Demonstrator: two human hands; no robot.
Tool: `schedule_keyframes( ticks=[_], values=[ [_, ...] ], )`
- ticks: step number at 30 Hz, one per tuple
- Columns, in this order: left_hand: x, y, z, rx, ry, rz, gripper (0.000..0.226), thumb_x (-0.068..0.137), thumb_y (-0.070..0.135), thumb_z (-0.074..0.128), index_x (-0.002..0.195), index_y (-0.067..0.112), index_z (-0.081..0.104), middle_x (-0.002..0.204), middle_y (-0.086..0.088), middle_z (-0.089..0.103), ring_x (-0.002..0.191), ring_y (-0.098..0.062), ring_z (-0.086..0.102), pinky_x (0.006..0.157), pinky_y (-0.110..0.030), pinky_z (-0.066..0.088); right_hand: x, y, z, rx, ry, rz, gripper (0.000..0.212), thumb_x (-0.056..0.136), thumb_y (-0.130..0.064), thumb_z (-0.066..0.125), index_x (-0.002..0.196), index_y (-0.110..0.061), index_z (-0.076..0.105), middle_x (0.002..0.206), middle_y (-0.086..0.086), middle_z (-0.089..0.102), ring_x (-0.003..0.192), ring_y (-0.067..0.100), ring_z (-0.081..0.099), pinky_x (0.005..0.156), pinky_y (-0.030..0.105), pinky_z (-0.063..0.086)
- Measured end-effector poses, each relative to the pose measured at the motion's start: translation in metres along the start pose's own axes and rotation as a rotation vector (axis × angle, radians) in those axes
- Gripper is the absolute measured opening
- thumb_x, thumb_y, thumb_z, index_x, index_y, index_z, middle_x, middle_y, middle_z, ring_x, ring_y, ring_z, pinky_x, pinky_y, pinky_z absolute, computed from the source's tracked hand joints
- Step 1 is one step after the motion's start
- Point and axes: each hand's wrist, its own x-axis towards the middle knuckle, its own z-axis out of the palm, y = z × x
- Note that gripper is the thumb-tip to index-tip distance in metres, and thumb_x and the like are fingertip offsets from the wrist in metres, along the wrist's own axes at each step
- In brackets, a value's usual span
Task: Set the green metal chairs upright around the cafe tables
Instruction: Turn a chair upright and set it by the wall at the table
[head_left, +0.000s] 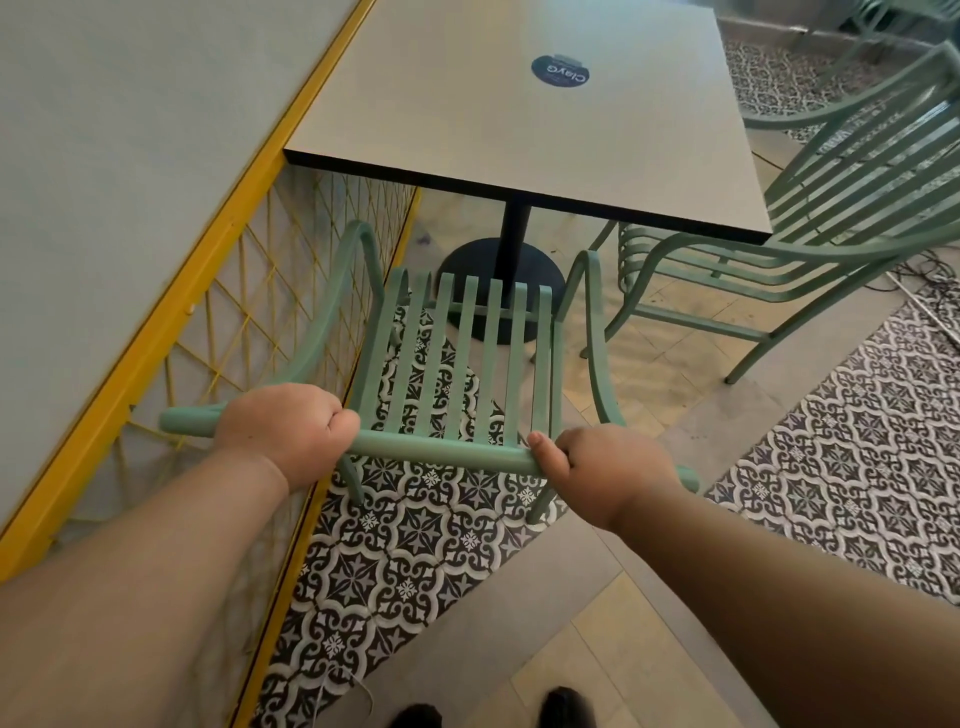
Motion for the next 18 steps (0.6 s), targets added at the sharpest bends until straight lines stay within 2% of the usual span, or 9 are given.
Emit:
schedule_keyframes(
  ticks=[10, 14, 18],
  values=[
    [0.043, -0.008, -0.011, 0.004, 0.008, 0.002, 0.042, 0.096, 0.039, 0.035, 0.067, 0.021, 0.06, 0.069, -0.001, 0.06, 0.063, -0.017, 0.054, 0.053, -0.03, 0.034, 0.04, -0.005, -0.02, 0.003, 0.025, -0.003, 0.076, 0.097, -0.073, 0.01, 0.074, -0.026, 0.065, 0.067, -0.001, 0.067, 0.06, 0.016, 0.064, 0.06, 0.04, 0.062],
    [0.063, -0.017, -0.014, 0.017, 0.015, 0.01, 0.042, 0.096, 0.037, 0.037, 0.065, 0.02, 0.058, 0.067, -0.002, 0.059, 0.062, -0.018, 0.054, 0.053, -0.03, 0.032, 0.055, -0.01, -0.028, -0.013, 0.021, -0.013, 0.075, 0.098, -0.073, 0.01, 0.075, -0.026, 0.064, 0.068, -0.003, 0.066, 0.058, 0.014, 0.063, 0.055, 0.034, 0.059],
    [0.071, -0.025, -0.015, 0.034, 0.003, 0.003, 0.041, 0.096, 0.037, 0.039, 0.064, 0.02, 0.058, 0.065, -0.001, 0.059, 0.06, -0.018, 0.054, 0.052, -0.029, 0.032, 0.06, -0.017, -0.026, -0.014, 0.019, -0.014, 0.077, 0.098, -0.074, 0.009, 0.074, -0.025, 0.065, 0.067, -0.001, 0.066, 0.06, 0.016, 0.065, 0.057, 0.037, 0.061]
  ],
)
